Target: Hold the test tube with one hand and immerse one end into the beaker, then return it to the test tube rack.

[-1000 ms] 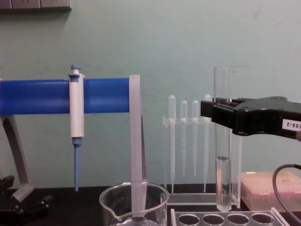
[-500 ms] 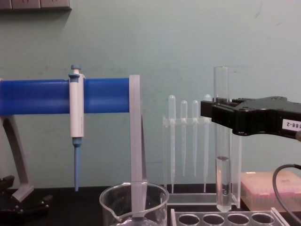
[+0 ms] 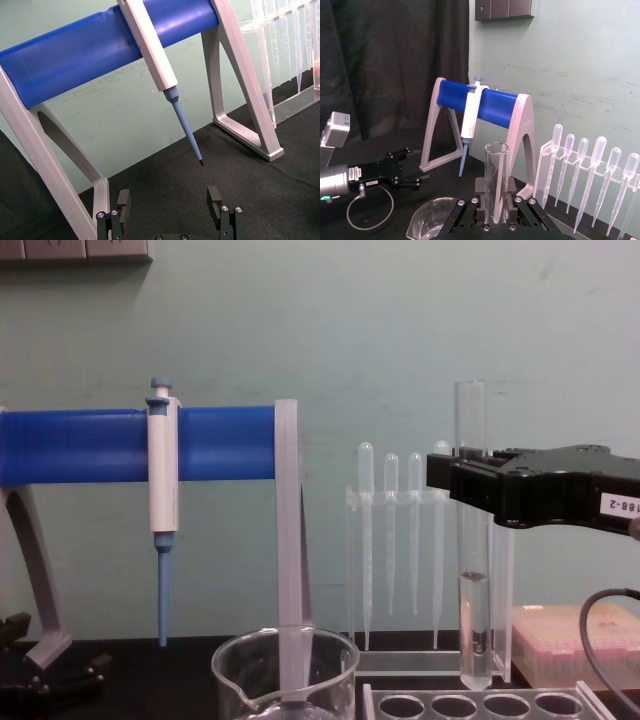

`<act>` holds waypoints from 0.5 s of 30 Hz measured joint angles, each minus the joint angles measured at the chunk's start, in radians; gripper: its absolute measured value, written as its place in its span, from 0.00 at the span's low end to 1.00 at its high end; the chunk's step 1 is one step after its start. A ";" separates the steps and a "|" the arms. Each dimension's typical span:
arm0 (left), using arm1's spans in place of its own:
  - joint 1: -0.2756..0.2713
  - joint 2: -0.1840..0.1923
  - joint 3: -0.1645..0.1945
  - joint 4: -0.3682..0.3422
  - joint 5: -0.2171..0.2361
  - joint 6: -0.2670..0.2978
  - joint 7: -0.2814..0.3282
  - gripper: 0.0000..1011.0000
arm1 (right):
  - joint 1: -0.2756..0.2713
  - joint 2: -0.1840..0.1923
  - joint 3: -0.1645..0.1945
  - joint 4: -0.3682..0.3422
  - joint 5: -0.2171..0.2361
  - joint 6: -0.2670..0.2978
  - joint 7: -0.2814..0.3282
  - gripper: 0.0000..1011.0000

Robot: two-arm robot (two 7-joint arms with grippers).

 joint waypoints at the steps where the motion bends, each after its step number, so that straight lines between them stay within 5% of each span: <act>1: 0.000 0.000 0.000 0.000 0.000 0.000 0.000 0.99 | 0.000 0.000 0.000 0.000 0.000 0.000 0.000 0.22; 15: 0.000 0.000 0.000 0.000 0.000 0.000 0.000 0.99 | 0.000 0.000 0.000 0.000 0.000 0.000 0.000 0.22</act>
